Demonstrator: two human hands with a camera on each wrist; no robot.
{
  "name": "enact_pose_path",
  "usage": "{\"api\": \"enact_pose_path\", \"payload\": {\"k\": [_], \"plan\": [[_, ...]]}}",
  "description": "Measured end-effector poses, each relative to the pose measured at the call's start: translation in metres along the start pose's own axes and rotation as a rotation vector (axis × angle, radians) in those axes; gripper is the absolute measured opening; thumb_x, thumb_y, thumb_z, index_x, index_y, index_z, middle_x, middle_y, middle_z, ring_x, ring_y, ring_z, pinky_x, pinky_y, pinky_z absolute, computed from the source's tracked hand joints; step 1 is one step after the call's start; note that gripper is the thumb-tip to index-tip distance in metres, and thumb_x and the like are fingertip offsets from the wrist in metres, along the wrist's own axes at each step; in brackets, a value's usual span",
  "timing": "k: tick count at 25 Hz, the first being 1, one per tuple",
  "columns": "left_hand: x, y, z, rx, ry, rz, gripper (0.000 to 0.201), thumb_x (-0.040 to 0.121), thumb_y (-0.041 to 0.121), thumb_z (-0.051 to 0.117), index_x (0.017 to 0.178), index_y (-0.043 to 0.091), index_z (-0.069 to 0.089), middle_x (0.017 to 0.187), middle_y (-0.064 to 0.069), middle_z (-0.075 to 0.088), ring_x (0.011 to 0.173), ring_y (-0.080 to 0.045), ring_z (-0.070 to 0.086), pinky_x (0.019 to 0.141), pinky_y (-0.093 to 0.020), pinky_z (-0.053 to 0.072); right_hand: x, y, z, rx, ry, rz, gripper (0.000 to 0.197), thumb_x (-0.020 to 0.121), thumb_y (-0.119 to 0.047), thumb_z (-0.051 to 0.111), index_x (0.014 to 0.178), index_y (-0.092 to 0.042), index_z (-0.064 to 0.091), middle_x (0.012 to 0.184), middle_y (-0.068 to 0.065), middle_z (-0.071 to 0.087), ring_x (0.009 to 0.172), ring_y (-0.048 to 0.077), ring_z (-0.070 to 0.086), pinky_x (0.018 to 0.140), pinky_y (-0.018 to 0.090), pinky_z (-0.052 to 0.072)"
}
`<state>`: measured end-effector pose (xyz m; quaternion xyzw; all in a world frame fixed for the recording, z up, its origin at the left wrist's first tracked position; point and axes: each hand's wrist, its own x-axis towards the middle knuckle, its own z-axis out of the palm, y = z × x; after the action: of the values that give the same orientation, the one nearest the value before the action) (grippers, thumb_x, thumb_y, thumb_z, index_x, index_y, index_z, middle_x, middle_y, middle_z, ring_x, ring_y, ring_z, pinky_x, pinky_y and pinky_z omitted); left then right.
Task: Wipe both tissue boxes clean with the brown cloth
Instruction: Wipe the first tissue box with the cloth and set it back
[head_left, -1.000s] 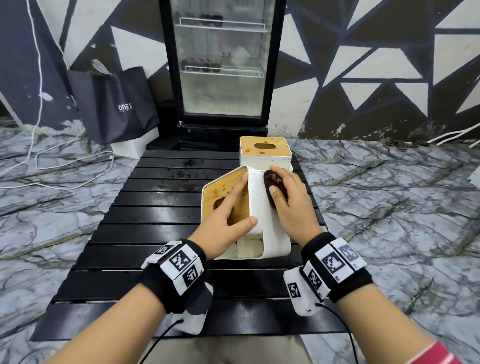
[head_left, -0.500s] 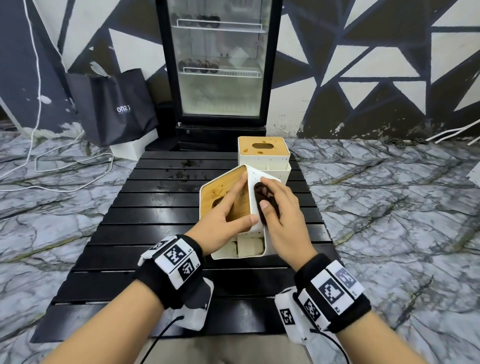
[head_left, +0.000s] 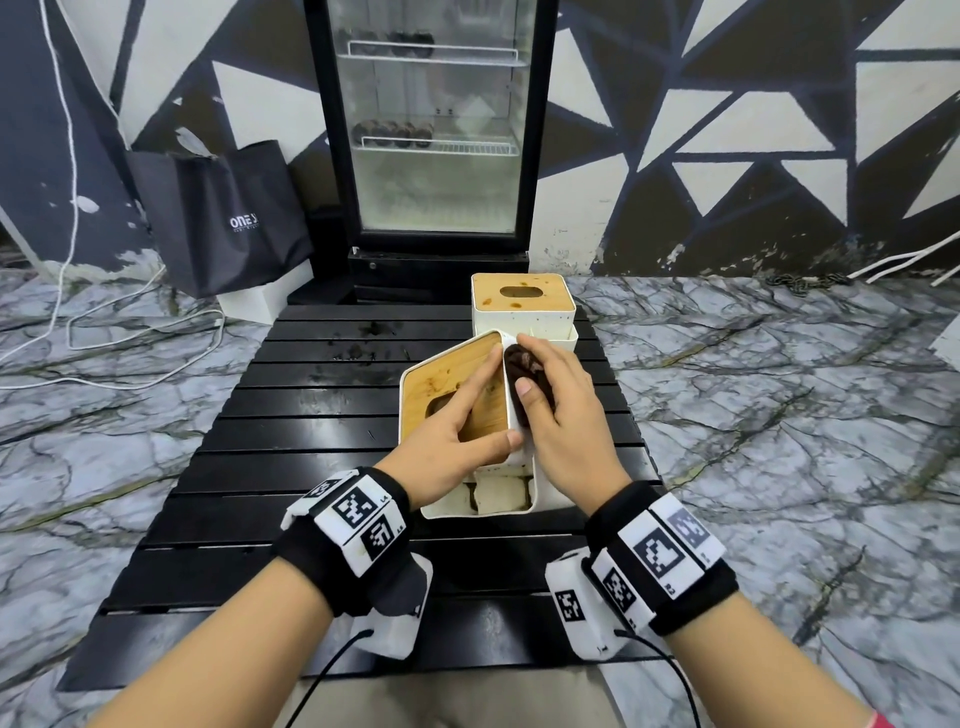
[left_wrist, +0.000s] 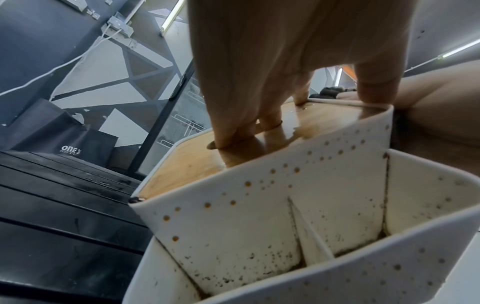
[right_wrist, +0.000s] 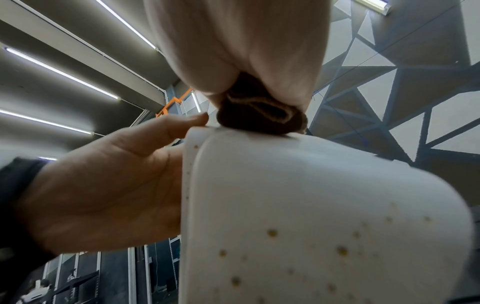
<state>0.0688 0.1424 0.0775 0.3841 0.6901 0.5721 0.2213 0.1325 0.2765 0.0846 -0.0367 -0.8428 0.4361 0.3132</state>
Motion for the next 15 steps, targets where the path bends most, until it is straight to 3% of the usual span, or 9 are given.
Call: {"api": "enact_pose_path", "payload": {"k": [2,5,7,9,13,15], "plan": [[0.001,0.000,0.002,0.006,-0.002,0.001,0.076,0.084,0.028,0.065,0.125,0.071,0.017,0.138,0.040,0.021,0.134,0.007,0.029,0.106,-0.026,0.040,0.012,-0.001,-0.002,-0.010,0.009,0.001,0.038,0.093,-0.009,0.045,0.131,-0.015,0.044,0.130,0.002,0.048,0.122,0.014,0.038,0.105,0.025,0.026],[0.001,0.000,0.002,-0.016,0.011,-0.007,0.076,0.090,0.012,0.060,0.125,0.065,0.017,0.138,0.032,0.026,0.117,0.014,0.042,0.087,-0.016,0.048,0.018,-0.002,0.002,-0.013,0.016,0.005,0.039,0.093,-0.009,0.045,0.131,-0.014,0.044,0.131,0.003,0.048,0.123,0.016,0.038,0.104,0.024,0.026],[0.001,-0.001,0.000,-0.036,0.020,-0.002,0.075,0.091,0.012,0.059,0.125,0.064,0.018,0.140,0.029,0.028,0.113,0.020,0.043,0.085,-0.015,0.048,0.011,-0.003,0.006,-0.024,0.014,-0.014,0.039,0.093,-0.012,0.044,0.131,-0.015,0.044,0.131,0.002,0.048,0.120,0.012,0.037,0.104,0.023,0.025],[0.000,-0.002,0.000,-0.039,0.030,-0.010,0.074,0.089,0.015,0.061,0.125,0.064,0.018,0.145,0.022,0.028,0.118,0.015,0.042,0.086,-0.015,0.047,0.007,-0.004,0.008,-0.026,0.007,-0.027,0.039,0.092,-0.013,0.043,0.130,-0.016,0.045,0.130,0.001,0.049,0.118,0.009,0.036,0.104,0.023,0.025],[0.000,-0.002,0.000,-0.059,0.041,-0.009,0.075,0.091,0.010,0.058,0.126,0.063,0.018,0.146,0.014,0.029,0.095,0.017,0.052,0.077,-0.013,0.048,0.023,-0.007,0.004,0.011,-0.011,-0.001,0.038,0.092,-0.007,0.046,0.129,-0.014,0.046,0.129,0.003,0.049,0.121,0.014,0.039,0.107,0.028,0.028],[0.000,-0.003,-0.001,-0.077,0.030,-0.001,0.074,0.090,0.014,0.060,0.126,0.063,0.018,0.147,0.014,0.028,0.105,0.015,0.049,0.078,-0.013,0.048,0.026,-0.007,0.005,0.029,-0.022,-0.005,0.038,0.092,-0.007,0.046,0.130,-0.013,0.045,0.128,0.002,0.048,0.123,0.016,0.039,0.108,0.033,0.029]]}}
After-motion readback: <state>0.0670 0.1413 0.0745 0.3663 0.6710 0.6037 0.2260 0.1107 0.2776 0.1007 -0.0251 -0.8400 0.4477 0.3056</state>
